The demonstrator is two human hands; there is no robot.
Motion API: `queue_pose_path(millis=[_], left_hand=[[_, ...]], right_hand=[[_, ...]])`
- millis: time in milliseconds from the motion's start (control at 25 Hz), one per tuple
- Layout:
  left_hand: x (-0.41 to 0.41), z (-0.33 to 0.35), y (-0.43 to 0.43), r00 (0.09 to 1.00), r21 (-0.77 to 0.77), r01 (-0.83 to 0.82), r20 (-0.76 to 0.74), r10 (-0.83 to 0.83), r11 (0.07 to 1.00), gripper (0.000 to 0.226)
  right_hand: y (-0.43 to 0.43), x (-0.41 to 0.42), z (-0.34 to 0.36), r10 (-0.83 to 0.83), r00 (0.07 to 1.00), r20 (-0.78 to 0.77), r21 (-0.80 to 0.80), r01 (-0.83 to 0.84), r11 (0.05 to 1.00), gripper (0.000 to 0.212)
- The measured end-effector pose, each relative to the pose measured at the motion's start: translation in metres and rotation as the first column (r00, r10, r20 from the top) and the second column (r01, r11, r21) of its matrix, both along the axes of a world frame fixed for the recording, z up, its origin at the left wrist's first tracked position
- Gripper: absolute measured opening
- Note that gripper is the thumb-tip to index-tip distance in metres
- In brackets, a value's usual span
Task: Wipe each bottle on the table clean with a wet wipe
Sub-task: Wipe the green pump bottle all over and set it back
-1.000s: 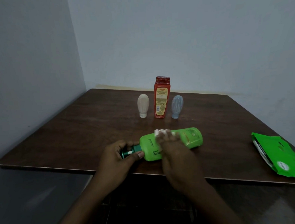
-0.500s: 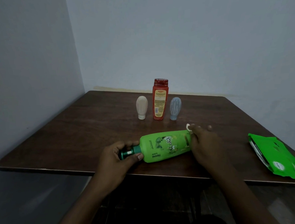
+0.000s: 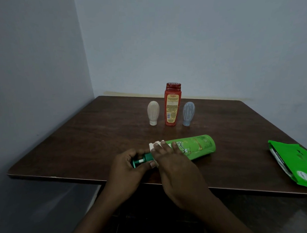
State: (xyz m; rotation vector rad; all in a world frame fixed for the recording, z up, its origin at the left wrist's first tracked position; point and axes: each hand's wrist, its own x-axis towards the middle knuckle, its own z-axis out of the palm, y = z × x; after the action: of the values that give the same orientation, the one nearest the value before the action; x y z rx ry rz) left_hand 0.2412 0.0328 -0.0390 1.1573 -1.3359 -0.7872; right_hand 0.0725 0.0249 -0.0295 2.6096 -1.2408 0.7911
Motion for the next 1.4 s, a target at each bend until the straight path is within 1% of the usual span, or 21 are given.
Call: queue_pose_path(millis=[120, 200, 280, 360, 440, 520, 560, 600, 680, 720, 800, 880, 960, 1080, 1160, 1200, 1240, 1320, 1360, 1400], left_hand=[[0.0, -0.001, -0.004, 1.0, 0.02, -0.03, -0.001, 0.03, 0.999, 0.03], [0.0, -0.003, -0.006, 0.999, 0.038, -0.032, -0.007, 0.033, 0.999, 0.031], [0.0, -0.003, -0.006, 0.999, 0.053, -0.028, -0.027, 0.03, 0.998, 0.03], [0.0, -0.003, -0.006, 0.998, 0.066, -0.02, -0.054, 0.024, 0.998, 0.03], [0.001, -0.004, -0.007, 0.997, 0.071, -0.01, -0.074, 0.016, 0.997, 0.029], [0.001, -0.004, -0.007, 0.998, 0.061, -0.015, -0.057, 0.018, 0.998, 0.029], [0.002, -0.003, -0.007, 0.999, 0.056, -0.017, -0.047, 0.02, 0.998, 0.029], [0.002, -0.003, -0.007, 0.999, 0.05, -0.019, -0.043, 0.021, 0.999, 0.029], [0.002, -0.003, -0.007, 0.998, 0.042, -0.027, -0.048, 0.03, 0.999, 0.028], [0.001, -0.003, -0.007, 0.998, 0.044, -0.028, -0.051, 0.03, 0.999, 0.027], [0.001, -0.003, -0.008, 0.999, 0.052, -0.018, -0.05, 0.02, 0.998, 0.027], [0.001, -0.004, -0.009, 0.999, 0.058, -0.011, -0.05, 0.014, 0.998, 0.028], [0.002, -0.005, -0.008, 0.998, 0.058, -0.003, -0.061, 0.007, 0.998, 0.027], [0.001, -0.005, -0.007, 0.996, 0.07, 0.007, -0.089, 0.0, 0.997, 0.026], [0.002, -0.006, -0.008, 0.996, 0.076, 0.008, -0.093, -0.001, 0.997, 0.025], [0.002, -0.006, -0.009, 0.996, 0.08, 0.015, -0.093, -0.007, 0.997, 0.025], [0.003, -0.006, -0.008, 0.996, 0.083, 0.019, -0.092, -0.011, 0.996, 0.025], [0.006, -0.007, -0.01, 0.998, 0.07, 0.007, -0.068, -0.002, 0.998, 0.025], [0.007, -0.007, -0.01, 0.999, 0.068, -0.003, -0.047, 0.007, 0.998, 0.025], [0.007, -0.007, -0.01, 0.999, 0.073, -0.007, -0.038, 0.01, 0.997, 0.026]], right_hand=[[0.016, -0.02, -0.018, 0.032, 0.996, -0.08, -0.092, -0.039, 0.995, 0.055], [0.017, -0.042, -0.023, -0.018, 0.996, -0.09, -0.129, 0.006, 0.992, 0.058], [0.009, -0.064, -0.022, -0.163, 0.986, -0.044, -0.116, 0.157, 0.981, 0.058], [-0.002, -0.08, -0.017, -0.328, 0.945, 0.012, -0.102, 0.327, 0.939, 0.055], [-0.002, -0.075, -0.016, -0.394, 0.917, 0.063, -0.079, 0.398, 0.914, 0.053], [0.009, -0.051, -0.025, -0.337, 0.939, 0.065, -0.096, 0.342, 0.935, 0.058], [0.018, -0.036, -0.031, -0.26, 0.965, 0.031, -0.122, 0.262, 0.957, 0.061], [0.027, -0.024, -0.037, -0.154, 0.988, -0.028, -0.146, 0.148, 0.978, 0.062], [0.033, -0.015, -0.042, 0.043, 0.988, -0.146, -0.175, -0.069, 0.982, 0.058], [0.029, -0.019, -0.039, 0.105, 0.979, -0.173, -0.187, -0.137, 0.973, 0.056], [0.022, -0.035, -0.033, 0.138, 0.976, -0.168, -0.184, -0.168, 0.968, 0.057], [0.016, -0.055, -0.031, 0.074, 0.991, -0.11, -0.154, -0.091, 0.984, 0.059], [0.004, -0.078, -0.028, -0.089, 0.996, -0.014, -0.15, 0.085, 0.985, 0.06], [-0.016, -0.105, -0.024, -0.366, 0.926, 0.089, -0.103, 0.374, 0.922, 0.056], [-0.018, -0.101, -0.024, -0.442, 0.887, 0.135, -0.105, 0.456, 0.884, 0.053], [-0.015, -0.093, -0.025, -0.428, 0.893, 0.136, -0.125, 0.444, 0.887, 0.053], [-0.008, -0.083, -0.028, -0.373, 0.922, 0.101, -0.147, 0.384, 0.911, 0.055], [0.006, -0.065, -0.03, -0.163, 0.986, -0.032, -0.172, 0.155, 0.973, 0.056], [0.007, -0.062, -0.03, -0.087, 0.993, -0.077, -0.166, 0.073, 0.983, 0.056], [0.003, -0.065, -0.028, -0.058, 0.995, -0.082, -0.169, 0.044, 0.985, 0.055]])
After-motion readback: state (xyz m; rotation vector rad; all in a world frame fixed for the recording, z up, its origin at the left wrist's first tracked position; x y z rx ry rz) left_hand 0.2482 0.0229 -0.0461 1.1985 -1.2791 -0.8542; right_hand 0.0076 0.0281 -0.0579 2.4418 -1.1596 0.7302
